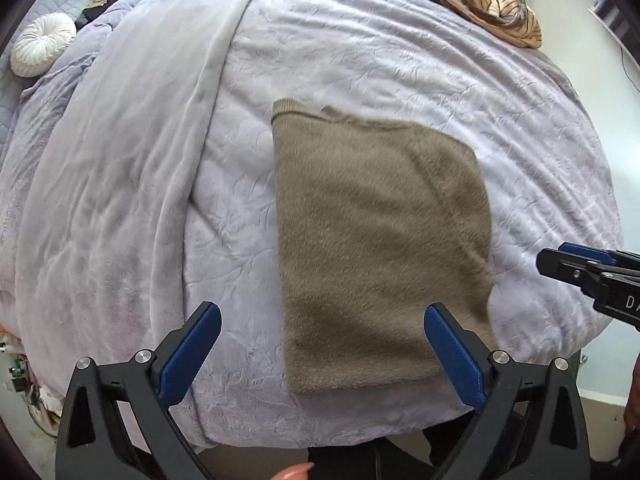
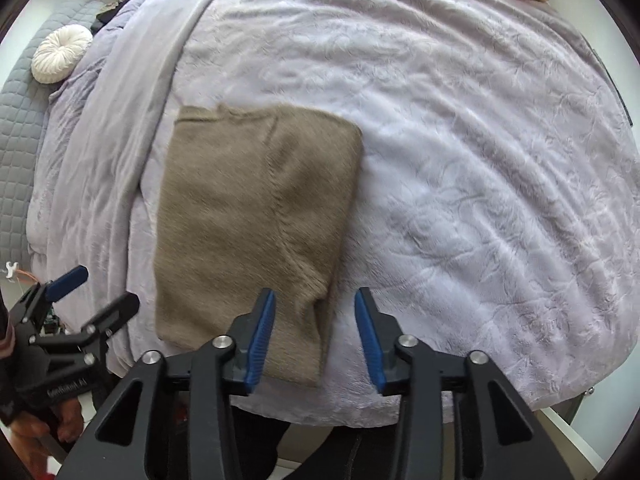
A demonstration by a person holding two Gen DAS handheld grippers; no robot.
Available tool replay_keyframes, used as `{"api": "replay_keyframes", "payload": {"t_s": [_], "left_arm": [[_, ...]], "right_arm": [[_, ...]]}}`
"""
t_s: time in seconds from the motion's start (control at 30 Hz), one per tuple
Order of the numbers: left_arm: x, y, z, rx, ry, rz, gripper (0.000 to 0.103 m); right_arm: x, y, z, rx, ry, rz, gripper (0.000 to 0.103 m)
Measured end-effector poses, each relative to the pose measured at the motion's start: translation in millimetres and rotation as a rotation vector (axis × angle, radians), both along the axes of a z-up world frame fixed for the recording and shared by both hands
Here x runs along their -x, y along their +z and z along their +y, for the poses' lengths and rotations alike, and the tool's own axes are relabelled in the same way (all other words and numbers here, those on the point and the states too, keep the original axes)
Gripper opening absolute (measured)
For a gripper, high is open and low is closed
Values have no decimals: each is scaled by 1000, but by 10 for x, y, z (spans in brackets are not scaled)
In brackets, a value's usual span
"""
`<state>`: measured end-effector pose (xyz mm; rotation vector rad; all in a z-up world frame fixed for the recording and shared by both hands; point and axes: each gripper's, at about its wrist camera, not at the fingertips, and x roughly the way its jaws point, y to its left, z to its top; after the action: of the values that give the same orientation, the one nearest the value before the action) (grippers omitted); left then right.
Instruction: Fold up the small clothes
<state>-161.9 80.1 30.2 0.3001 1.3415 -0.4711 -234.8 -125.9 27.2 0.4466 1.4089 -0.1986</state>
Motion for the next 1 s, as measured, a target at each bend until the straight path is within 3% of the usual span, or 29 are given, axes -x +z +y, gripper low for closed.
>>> {"api": "replay_keyframes", "payload": {"t_s": [0.07, 0.2, 0.3, 0.47, 1.0], "left_arm": [[-38, 17, 1, 1, 9, -1, 102], [-81, 54, 13, 0, 26, 1, 102], [-68, 38, 6, -24, 26, -1, 102], [-34, 61, 12, -26, 39, -6, 102], [-42, 172, 89, -38, 72, -38, 102]], "right_arm": [[-42, 69, 31, 18, -5, -10, 57], [-89, 192, 75, 53, -5, -31, 80], [-77, 242, 92, 63, -15, -41, 81], [-50, 282, 84, 87, -38, -53, 95], [5, 271, 195, 106, -37, -9, 95]]}}
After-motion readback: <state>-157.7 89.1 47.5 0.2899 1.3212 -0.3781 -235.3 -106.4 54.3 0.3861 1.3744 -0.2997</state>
